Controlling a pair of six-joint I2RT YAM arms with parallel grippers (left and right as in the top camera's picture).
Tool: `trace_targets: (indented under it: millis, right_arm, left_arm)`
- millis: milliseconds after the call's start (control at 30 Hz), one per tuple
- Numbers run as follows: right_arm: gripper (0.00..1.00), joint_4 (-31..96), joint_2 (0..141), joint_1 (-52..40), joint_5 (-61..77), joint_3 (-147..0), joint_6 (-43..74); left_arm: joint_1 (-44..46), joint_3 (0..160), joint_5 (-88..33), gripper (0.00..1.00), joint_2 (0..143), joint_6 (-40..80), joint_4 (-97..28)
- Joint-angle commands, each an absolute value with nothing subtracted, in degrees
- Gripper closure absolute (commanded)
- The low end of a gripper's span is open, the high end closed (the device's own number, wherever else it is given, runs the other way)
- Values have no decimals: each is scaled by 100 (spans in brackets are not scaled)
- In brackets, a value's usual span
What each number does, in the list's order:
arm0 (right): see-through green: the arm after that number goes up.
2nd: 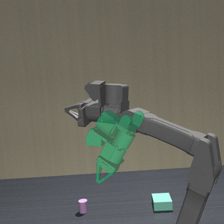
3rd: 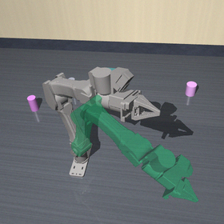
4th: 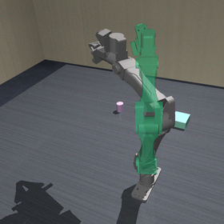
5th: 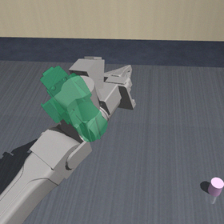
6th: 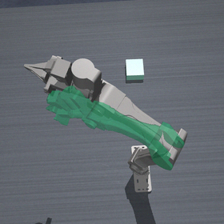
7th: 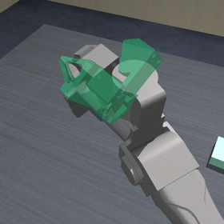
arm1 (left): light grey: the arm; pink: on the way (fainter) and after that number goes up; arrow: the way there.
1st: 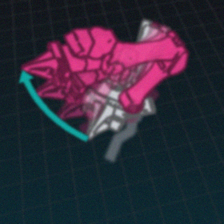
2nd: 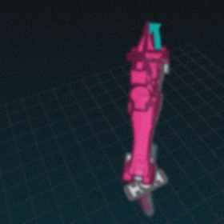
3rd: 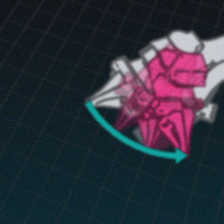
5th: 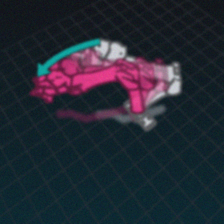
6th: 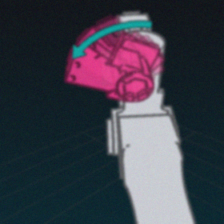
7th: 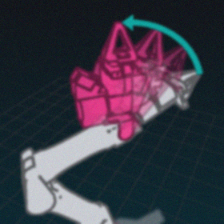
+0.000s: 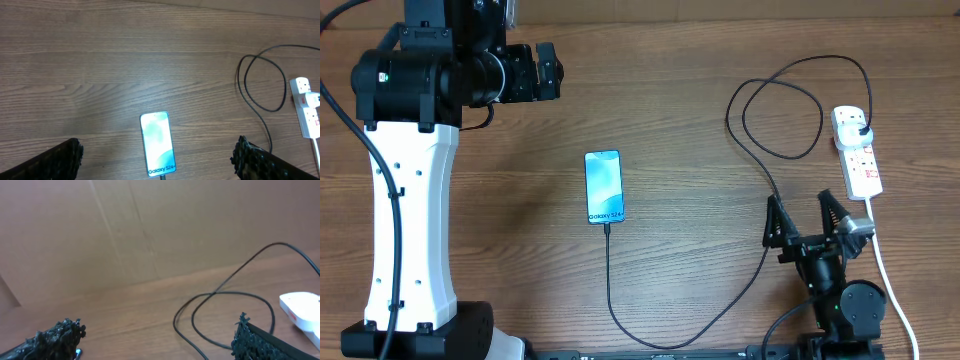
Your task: Plug charger to phone and switch on socket
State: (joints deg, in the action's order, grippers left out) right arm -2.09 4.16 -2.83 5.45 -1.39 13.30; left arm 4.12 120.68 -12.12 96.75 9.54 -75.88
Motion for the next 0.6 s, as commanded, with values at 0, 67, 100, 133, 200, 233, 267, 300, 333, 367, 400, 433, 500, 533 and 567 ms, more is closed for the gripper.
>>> trace_targets:
  millis: [0,67,100,133,200,233,267,300,333,367,400,433,500,533,567]
  right_arm:
    - [0,3,158,-331,408,-43,1350]
    - [0,233,60,-331,410,-45,1352]
    - [0,392,8,-331,412,-45,1352]
    - [0,462,12,-331,412,-45,1356]
    - [0,456,16,-331,473,-45,1358]
    - [0,447,16,-331,475,-45,1356]
    - [0,443,16,-331,473,-45,1356]
    - [0,443,16,-329,471,-45,1354]
    - [0,440,16,-320,471,-45,1354]
    - [0,443,16,-320,469,-45,1354]
    - [0,443,16,-320,469,-45,1354]
    - [0,443,16,-320,471,-45,1354]
    - [0,443,16,-320,469,-45,1354]
    - [0,440,16,-320,469,-45,1352]
    - [0,443,16,-320,469,-45,1354]
  left_arm:
    - [414,12092,-1184,0,9719,989,-7588]
    - [414,12092,-1184,0,9719,989,-7588]
    - [414,12092,-1184,0,9719,989,-7588]
    - [414,12092,-1184,0,9719,989,-7588]
    - [414,12092,-1184,0,9719,989,-7588]
    - [414,12092,-1184,0,9719,989,-7588]
    - [414,12092,-1184,0,9719,989,-7588]
    - [414,12092,-1184,0,9719,989,-7588]
    - [414,12092,-1184,0,9719,989,-7588]
    - [414,12092,-1184,0,9719,989,-7588]
    - [414,12092,-1184,1,9719,989,-7588]
    - [414,12092,-1184,0,9719,989,-7588]
    - [414,12092,-1184,0,9719,989,-7588]
    - [414,12092,-1184,1,9719,989,-7588]
    - [414,12092,-1184,0,9719,989,-7588]
